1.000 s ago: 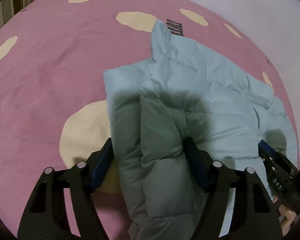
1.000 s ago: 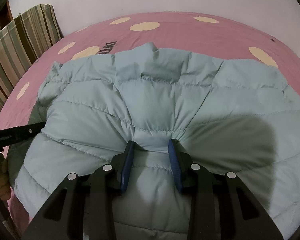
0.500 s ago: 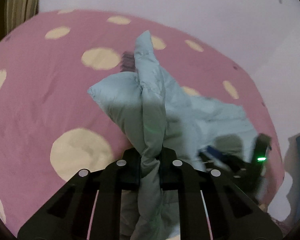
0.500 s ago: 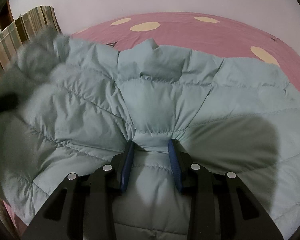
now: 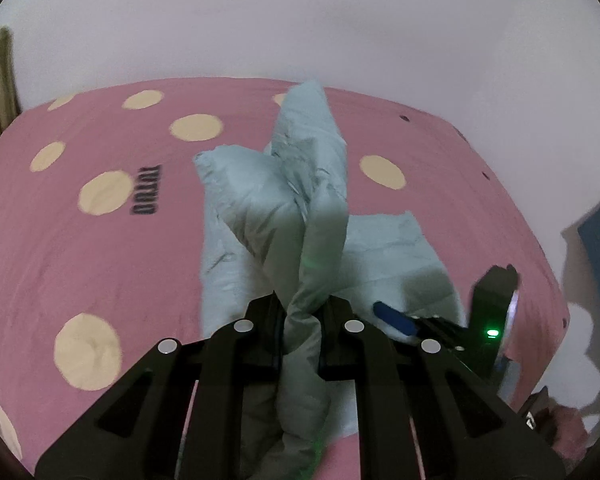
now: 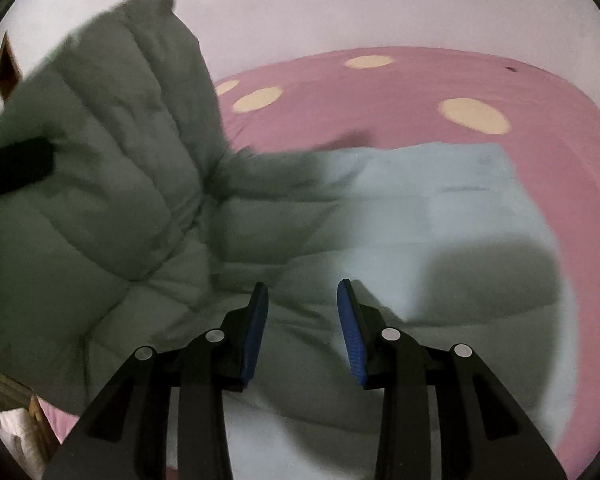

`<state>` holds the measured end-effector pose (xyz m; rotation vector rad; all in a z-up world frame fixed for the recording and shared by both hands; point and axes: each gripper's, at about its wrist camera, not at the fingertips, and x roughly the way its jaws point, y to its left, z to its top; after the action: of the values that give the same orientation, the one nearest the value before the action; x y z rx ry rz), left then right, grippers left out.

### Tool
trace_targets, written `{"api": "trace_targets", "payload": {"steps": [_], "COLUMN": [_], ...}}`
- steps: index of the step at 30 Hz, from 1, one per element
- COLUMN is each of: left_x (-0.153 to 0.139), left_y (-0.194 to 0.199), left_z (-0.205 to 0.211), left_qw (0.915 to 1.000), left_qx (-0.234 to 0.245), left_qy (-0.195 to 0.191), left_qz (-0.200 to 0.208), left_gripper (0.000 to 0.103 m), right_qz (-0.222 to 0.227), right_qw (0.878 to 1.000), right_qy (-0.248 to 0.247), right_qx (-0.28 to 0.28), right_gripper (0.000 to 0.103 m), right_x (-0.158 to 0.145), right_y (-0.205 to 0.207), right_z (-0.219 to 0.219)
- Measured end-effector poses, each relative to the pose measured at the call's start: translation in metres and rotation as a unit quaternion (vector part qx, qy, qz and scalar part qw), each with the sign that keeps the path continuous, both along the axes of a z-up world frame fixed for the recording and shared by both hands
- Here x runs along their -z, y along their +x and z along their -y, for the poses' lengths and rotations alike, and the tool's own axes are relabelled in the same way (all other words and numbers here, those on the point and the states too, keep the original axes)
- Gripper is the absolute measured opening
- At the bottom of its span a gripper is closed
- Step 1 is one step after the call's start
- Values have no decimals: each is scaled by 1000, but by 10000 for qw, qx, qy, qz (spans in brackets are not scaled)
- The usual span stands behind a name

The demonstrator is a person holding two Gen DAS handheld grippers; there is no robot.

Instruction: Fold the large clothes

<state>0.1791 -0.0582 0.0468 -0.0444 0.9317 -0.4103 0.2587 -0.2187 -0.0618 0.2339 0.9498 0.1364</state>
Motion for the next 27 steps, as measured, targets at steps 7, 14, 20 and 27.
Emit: {"api": "trace_targets", "payload": {"steps": [7, 14, 20, 27], "left_x": [26, 80, 101, 69], "left_y": [10, 13, 1, -18], "left_z": [91, 154, 173, 159], "left_qw": [9986, 9964, 9968, 9973], "left_qx": [366, 493, 474, 672], "left_qy": [370, 471, 458, -34], "left_qz": [-125, -514, -462, -306], "left_gripper": [12, 12, 13, 37], "right_qz": [74, 71, -10, 37], "right_qw": [9981, 9940, 9913, 9905], "right_qy": [75, 184, 228, 240], "right_qx": [602, 1075, 1299, 1355], "right_gripper": [37, 37, 37, 40], "right_x": [-9, -6, -1, -8], "right_y": [-37, -62, -71, -72], "right_z": [76, 121, 134, 138]}}
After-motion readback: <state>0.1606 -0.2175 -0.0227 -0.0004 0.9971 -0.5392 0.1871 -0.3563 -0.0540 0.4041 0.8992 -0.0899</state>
